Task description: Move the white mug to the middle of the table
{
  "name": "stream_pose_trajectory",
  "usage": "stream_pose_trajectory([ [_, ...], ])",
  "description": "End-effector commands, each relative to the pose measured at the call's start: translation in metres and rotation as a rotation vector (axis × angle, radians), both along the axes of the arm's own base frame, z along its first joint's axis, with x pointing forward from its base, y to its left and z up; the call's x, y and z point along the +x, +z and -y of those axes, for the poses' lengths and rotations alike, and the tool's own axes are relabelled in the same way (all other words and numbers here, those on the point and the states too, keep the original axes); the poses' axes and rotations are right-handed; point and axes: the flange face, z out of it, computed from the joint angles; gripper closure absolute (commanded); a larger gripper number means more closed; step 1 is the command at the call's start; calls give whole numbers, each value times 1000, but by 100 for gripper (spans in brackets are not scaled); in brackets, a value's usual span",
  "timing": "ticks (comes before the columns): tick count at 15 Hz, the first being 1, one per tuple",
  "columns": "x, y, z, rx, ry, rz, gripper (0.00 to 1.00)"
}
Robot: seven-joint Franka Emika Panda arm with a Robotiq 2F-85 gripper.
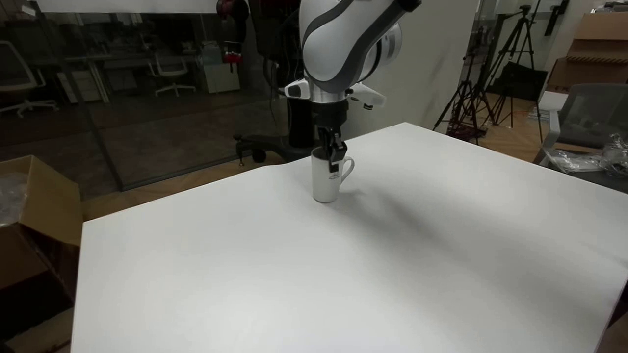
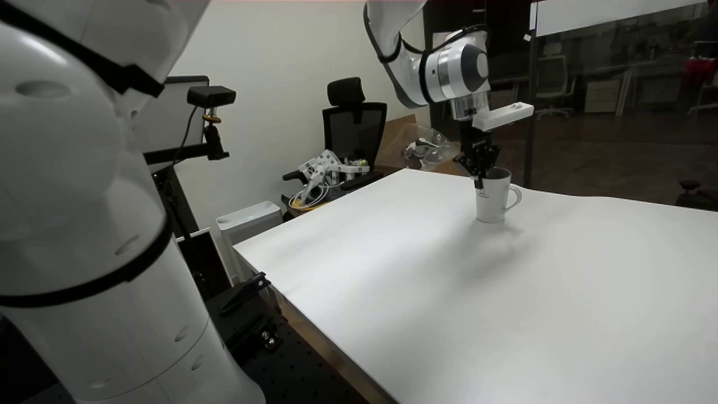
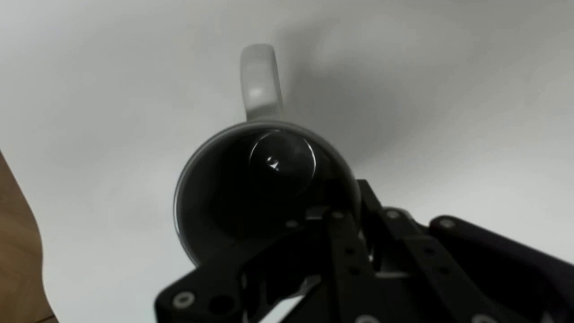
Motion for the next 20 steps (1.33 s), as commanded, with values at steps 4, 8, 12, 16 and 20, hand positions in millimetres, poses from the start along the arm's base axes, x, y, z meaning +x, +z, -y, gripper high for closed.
stream_pose_trajectory([
  [4,-27,0,-36,-93,-108,-84,98],
  [8,-57,8,-28,-162,-252,-156,98],
  [12,-99,11,-26,-137,-269,-245,98],
  [16,-118,4,-23,-154,-307,-143,98],
  [20,-129,0,-25,-143,-349,-22,98],
])
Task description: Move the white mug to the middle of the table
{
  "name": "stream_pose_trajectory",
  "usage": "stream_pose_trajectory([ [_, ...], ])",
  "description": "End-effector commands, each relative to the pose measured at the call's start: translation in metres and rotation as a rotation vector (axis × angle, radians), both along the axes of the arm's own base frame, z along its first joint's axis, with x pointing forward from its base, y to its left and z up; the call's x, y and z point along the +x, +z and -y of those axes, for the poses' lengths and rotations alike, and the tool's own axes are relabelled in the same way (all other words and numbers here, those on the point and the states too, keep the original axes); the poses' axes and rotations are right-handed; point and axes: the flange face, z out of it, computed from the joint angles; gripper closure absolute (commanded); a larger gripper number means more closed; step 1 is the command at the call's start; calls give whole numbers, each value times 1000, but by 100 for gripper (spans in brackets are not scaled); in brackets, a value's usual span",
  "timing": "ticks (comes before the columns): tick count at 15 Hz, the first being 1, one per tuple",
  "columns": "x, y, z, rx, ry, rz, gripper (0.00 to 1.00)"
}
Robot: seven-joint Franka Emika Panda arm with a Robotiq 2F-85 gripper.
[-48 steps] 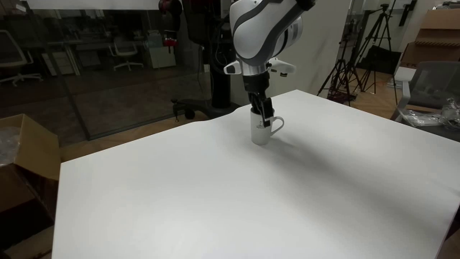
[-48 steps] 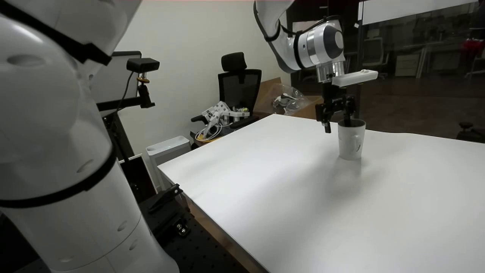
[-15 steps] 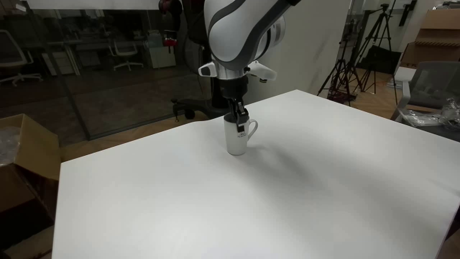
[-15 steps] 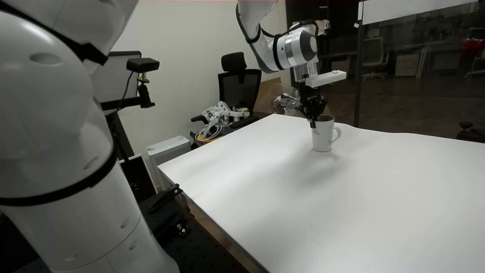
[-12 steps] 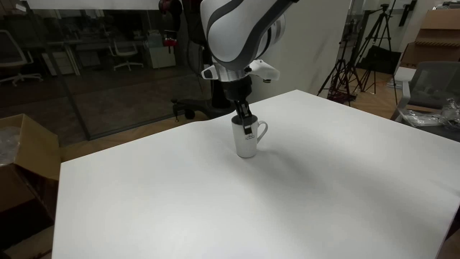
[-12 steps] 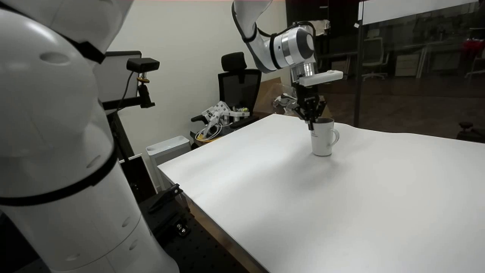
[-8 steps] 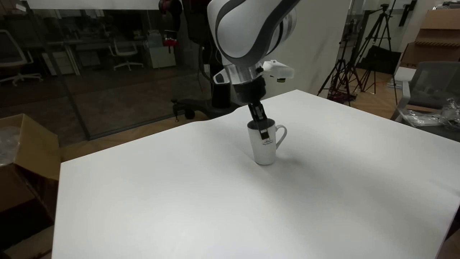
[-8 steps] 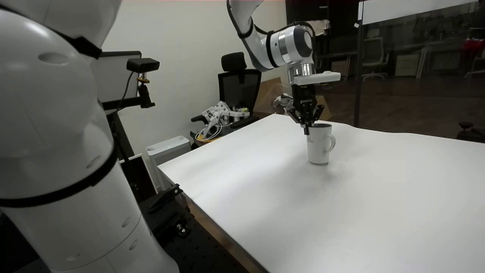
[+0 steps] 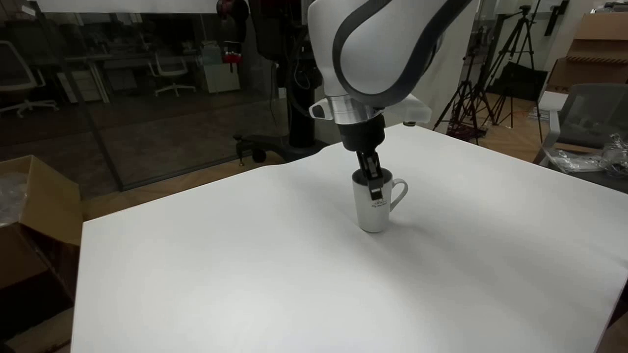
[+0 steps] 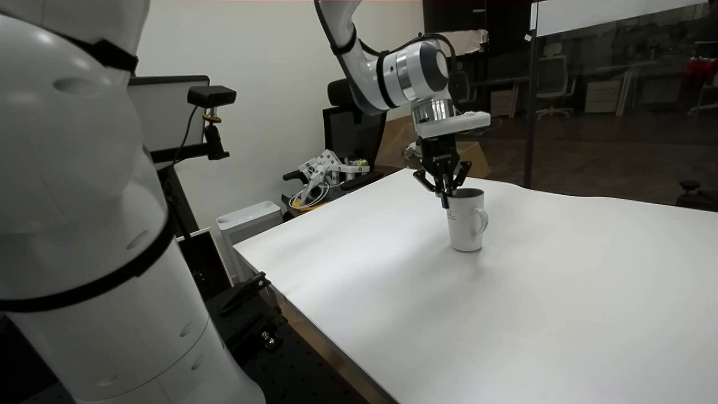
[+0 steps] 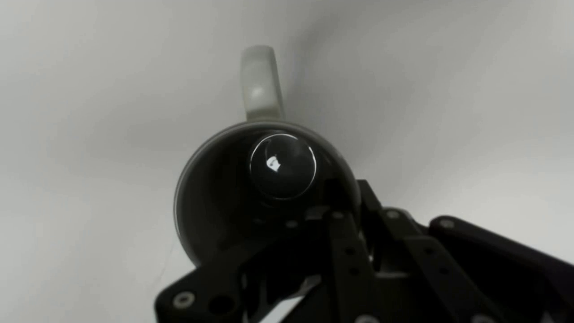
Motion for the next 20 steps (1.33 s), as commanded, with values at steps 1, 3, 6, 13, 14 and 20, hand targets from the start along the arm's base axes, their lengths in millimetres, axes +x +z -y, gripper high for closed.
stream_pose_trajectory([
  [1,-16,3,3,-14,-60,114,98],
  [3,-21,3,6,5,-93,155,98],
  [6,-28,4,10,36,-121,188,98],
  [13,-43,9,21,74,-135,226,38],
  [14,-45,11,23,74,-135,234,31],
  [20,-56,43,20,87,-105,283,0],
])
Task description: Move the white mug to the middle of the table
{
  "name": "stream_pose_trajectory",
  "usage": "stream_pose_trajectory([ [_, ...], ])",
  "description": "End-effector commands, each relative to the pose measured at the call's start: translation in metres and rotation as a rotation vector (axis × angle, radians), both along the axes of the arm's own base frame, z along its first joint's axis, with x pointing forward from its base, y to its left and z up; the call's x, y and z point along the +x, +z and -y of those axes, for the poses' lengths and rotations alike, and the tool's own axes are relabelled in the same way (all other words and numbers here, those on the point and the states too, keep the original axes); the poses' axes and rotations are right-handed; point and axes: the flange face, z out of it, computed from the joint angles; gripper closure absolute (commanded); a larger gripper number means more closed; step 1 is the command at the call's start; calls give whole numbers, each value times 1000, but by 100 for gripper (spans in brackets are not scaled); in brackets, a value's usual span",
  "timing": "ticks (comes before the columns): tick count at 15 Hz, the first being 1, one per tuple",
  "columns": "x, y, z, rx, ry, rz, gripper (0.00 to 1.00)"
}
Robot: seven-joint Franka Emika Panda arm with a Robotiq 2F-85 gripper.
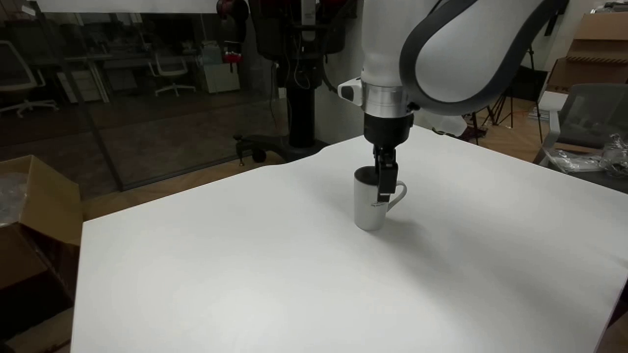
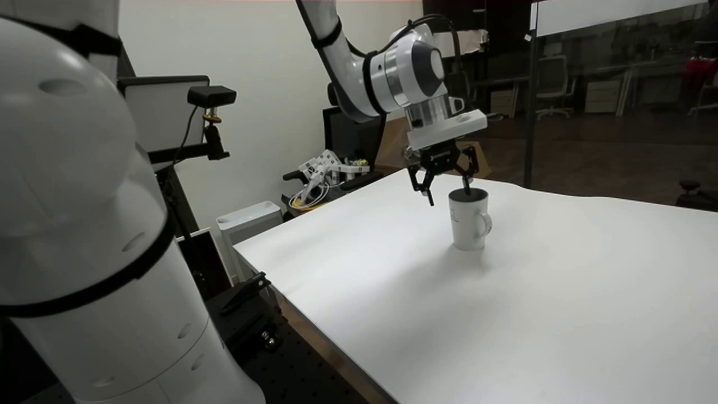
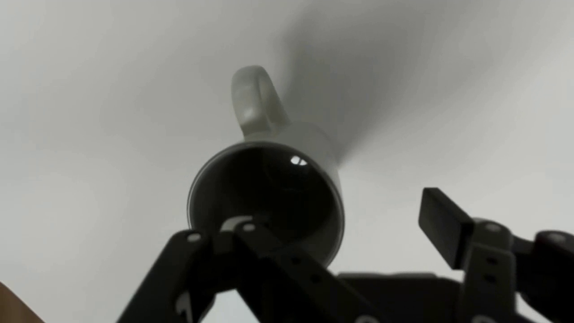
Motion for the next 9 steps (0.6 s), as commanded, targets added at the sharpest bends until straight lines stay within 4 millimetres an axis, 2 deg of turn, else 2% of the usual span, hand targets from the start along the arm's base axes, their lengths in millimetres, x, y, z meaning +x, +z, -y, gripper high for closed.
stream_pose_trajectory([
  [1,-17,31,-3,13,7,45,0],
  [3,-23,44,-4,24,12,48,0],
  [4,-9,28,-4,12,9,36,0],
  [6,-15,38,-6,16,13,46,0],
  [9,-19,39,-6,16,14,45,0],
])
